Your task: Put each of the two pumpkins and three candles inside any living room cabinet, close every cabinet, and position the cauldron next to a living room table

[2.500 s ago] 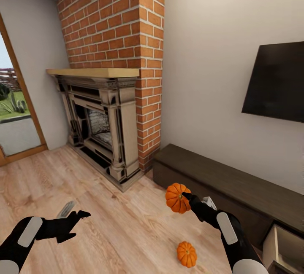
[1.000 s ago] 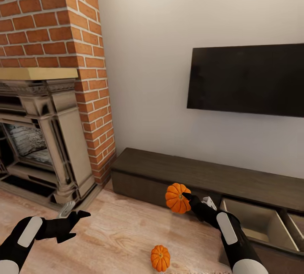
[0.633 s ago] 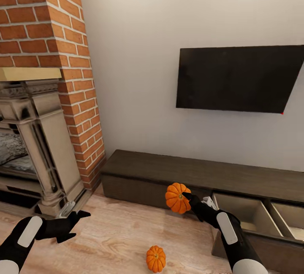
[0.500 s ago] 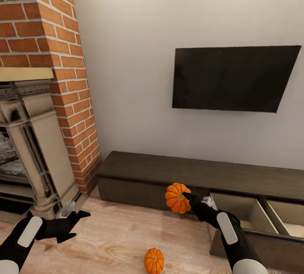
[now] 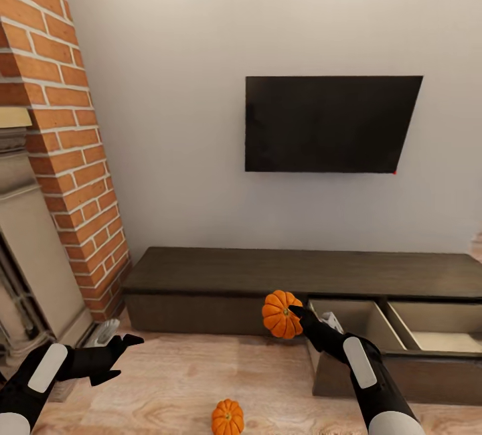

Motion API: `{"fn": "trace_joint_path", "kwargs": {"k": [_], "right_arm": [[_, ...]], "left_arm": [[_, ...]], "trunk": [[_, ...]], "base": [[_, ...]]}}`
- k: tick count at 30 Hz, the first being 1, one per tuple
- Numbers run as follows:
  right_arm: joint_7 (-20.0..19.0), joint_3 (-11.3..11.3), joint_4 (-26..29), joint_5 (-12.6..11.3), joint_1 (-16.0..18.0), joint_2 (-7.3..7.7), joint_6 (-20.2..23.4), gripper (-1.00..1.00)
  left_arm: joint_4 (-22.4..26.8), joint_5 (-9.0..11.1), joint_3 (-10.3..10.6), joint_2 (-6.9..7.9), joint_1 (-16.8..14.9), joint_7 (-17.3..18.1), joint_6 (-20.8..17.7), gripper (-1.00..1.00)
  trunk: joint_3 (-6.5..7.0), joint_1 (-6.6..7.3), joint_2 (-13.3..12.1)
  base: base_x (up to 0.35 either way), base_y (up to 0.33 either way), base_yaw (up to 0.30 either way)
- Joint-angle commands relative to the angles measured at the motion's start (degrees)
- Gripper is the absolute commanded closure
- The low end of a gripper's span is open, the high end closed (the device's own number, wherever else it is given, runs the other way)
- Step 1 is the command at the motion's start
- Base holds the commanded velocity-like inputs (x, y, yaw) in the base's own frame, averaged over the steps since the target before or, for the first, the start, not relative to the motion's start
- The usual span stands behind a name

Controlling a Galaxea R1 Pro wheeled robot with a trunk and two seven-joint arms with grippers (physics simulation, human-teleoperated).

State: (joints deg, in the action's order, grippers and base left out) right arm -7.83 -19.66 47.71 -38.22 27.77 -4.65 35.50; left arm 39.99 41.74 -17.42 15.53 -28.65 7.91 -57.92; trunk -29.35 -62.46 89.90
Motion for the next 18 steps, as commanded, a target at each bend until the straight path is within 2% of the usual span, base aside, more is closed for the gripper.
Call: {"fn": "trace_joint_path", "kwargs": {"k": [1,6,13,18], "right_arm": [[0.01,-0.01,0.02,-0.27,0.01,0.0,0.01,1.0],[0.01,0.05,0.02,-0.27,0.01,0.0,0.01,1.0],[-0.03,0.13,0.02,-0.23,0.01,0.01,0.03,1.0],[0.09,0.2,0.02,-0.19,0.01,0.01,-0.06,1.0]], "left_arm": [[0.0,0.01,0.01,-0.01,0.0,0.0,0.0,-1.0],[0.0,0.01,-0.01,0.0,0.0,0.0,0.0,-1.0],[0.0,0.01,-0.02,-0.02,0.0,0.0,0.0,-1.0],[0.0,0.01,0.02,-0.03,0.0,0.0,0.0,-1.0]], "trunk": [[0.0,0.0,0.0],[0.0,0.0,0.0],[0.0,0.0,0.0],[0.0,0.0,0.0]], "base": [[0.001,0.082,-0.276],[0.067,0.161,-0.276],[0.098,0.062,-0.267],[0.095,0.028,-0.071]]}}
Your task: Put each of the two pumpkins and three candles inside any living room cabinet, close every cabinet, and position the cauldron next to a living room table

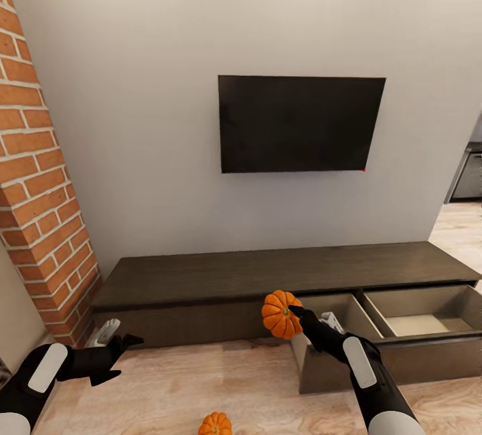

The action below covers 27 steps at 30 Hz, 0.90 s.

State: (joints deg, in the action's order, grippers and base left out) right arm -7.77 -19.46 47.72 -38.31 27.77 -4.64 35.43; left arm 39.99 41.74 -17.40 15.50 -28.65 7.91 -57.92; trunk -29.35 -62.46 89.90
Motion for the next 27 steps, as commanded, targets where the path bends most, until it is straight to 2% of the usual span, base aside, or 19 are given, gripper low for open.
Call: {"fn": "trace_joint_path", "kwargs": {"k": [1,13,22,27], "right_arm": [[0.03,0.05,0.01,-0.1,0.0,-0.04,-0.03,1.0],[0.11,0.32,0.15,-0.02,0.0,-0.1,-0.1,1.0],[0.12,0.49,0.18,0.14,0.0,-0.14,-0.02,1.0],[0.18,1.5,0.2,0.61,0.0,-0.32,0.16,1.0]], "left_arm": [[0.0,0.01,-0.01,0.02,0.0,0.0,0.0,-1.0],[0.0,0.01,-0.05,-0.03,0.0,-0.09,0.01,-1.0],[0.0,0.01,-0.05,-0.11,0.0,-0.1,0.1,-1.0],[-0.02,-0.03,0.01,-0.18,0.0,-0.27,0.18,-1.0]], "trunk": [[0.0,0.0,0.0],[0.03,0.0,0.0],[0.39,0.0,0.0],[-0.42,-1.1,2.01]], "base": [[0.009,0.003,-0.007],[0.005,0.03,0.012],[0.015,0.001,0.232],[0.001,0.0,0.149]]}}
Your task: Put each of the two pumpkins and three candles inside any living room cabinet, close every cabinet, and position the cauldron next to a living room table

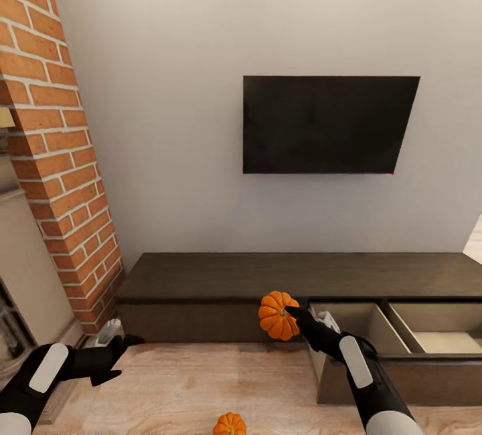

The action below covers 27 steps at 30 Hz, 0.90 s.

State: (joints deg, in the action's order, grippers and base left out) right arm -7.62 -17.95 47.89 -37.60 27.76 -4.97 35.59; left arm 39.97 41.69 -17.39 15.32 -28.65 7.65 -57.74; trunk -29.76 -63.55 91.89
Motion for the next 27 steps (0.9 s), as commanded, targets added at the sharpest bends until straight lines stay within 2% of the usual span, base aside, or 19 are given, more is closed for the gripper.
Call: {"fn": "trace_joint_path", "kwargs": {"k": [1,4,6,10,14,15,16,19,22,27], "right_arm": [[0.0,1.84,0.11,0.02,0.01,0.0,-0.11,1.0],[-0.02,6.06,0.33,0.19,0.01,0.09,-0.51,1.0],[-0.08,7.99,0.44,0.22,0.01,0.1,-1.71,1.0],[-0.07,9.77,0.44,0.11,0.01,0.2,-2.26,1.0],[-0.35,10.25,0.63,-0.24,0.06,0.29,-2.09,1.0],[-0.45,10.38,0.75,-0.49,0.16,0.39,-1.71,1.0],[-0.53,10.39,0.78,-0.52,0.17,0.48,-1.58,1.0],[-0.61,10.43,1.89,-0.6,0.04,0.66,-1.05,1.0],[-0.63,10.53,7.19,-0.62,-0.45,0.55,2.02,1.0],[-0.65,10.56,15.18,-0.7,-0.51,0.21,7.0,1.0]], "left_arm": [[0.01,0.0,0.05,-0.07,0.0,-0.09,0.24,-1.0],[0.02,-0.07,0.53,-0.22,0.0,-0.27,1.63,-1.0],[0.02,-0.1,2.14,-0.26,0.0,-0.34,3.37,-1.0],[0.01,-0.19,4.18,-0.31,0.0,-0.42,5.4,-1.0],[-0.35,-0.17,6.66,-0.7,0.0,-0.5,8.62,-1.0],[-0.55,-0.04,9.61,-0.93,0.0,-0.57,12.2,-1.0],[-0.63,0.01,10.38,-0.99,0.0,-0.59,13.36,-1.0],[-0.75,0.06,11.8,-1.37,0.0,-0.72,15.2,-1.0],[-0.83,0.05,12.94,-2.07,0.0,-1.4,15.83,-1.0],[-1.03,0.09,13.37,-2.43,0.0,-2.84,16.91,-1.0]], "trunk": [[-0.18,-0.23,0.42],[-0.71,-0.88,1.62],[-1.07,-1.32,2.42],[-1.79,-2.2,4.03],[-2.51,-3.08,5.63],[-2.69,-3.3,6.03],[-2.86,-3.52,6.43],[-3.4,-4.18,7.64],[-3.94,-4.84,8.84],[-4.84,-5.94,10.85]], "base": [[0.0,0.0,0.029],[0.0,0.0,0.013],[0.0,0.0,0.004],[0.0,0.0,0.001],[0.0,0.0,0.0],[0.0,0.0,0.0],[0.0,0.0,0.0],[0.0,0.0,0.0],[0.0,0.0,0.0],[0.0,0.0,0.0]]}}
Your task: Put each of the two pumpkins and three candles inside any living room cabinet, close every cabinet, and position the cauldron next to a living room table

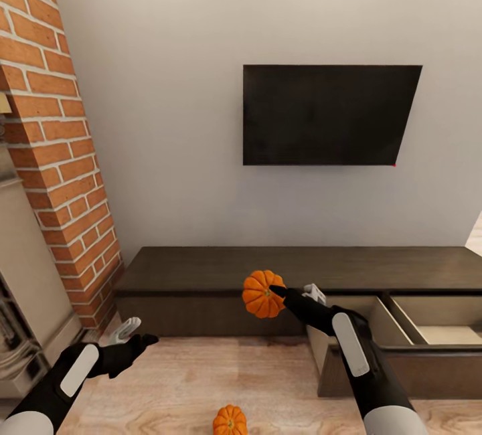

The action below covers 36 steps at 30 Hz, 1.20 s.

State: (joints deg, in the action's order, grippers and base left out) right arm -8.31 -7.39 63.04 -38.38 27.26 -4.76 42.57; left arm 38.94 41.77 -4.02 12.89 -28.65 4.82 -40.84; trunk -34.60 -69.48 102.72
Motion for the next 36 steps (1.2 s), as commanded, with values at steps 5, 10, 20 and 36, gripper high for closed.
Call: {"fn": "trace_joint_path", "kwargs": {"k": [5,10,20,36], "right_arm": [[-0.03,0.01,4.35,0.04,0.05,-0.24,4.35,1.0],[-0.06,-0.18,10.8,-0.06,-1.54,-0.32,6.26,1.0],[-0.04,-0.18,12.3,-1.64,-2.46,-0.33,6.44,1.0],[-0.04,-0.1,12.19,-1.7,-2.47,-0.39,6.39,1.0]], "left_arm": [[-3.03,-0.07,0.13,-0.88,0.0,-0.46,2.72,-1.0],[-3.78,-0.28,0.15,-1.75,0.0,-0.57,4.03,-1.0],[-3.87,-0.6,0.12,-2.04,0.0,-0.59,4.27,-1.0],[-3.88,-0.63,0.15,-2.33,-0.01,-0.55,4.2,-1.0]], "trunk": [[-0.9,-1.11,2.02],[-1.8,-2.2,4.02],[-3.6,-4.4,8.04],[-6.47,-7.91,14.45]], "base": [[0.0,0.0,0.0],[0.0,0.0,0.0],[0.0,0.0,0.0],[0.0,0.0,0.0]]}}
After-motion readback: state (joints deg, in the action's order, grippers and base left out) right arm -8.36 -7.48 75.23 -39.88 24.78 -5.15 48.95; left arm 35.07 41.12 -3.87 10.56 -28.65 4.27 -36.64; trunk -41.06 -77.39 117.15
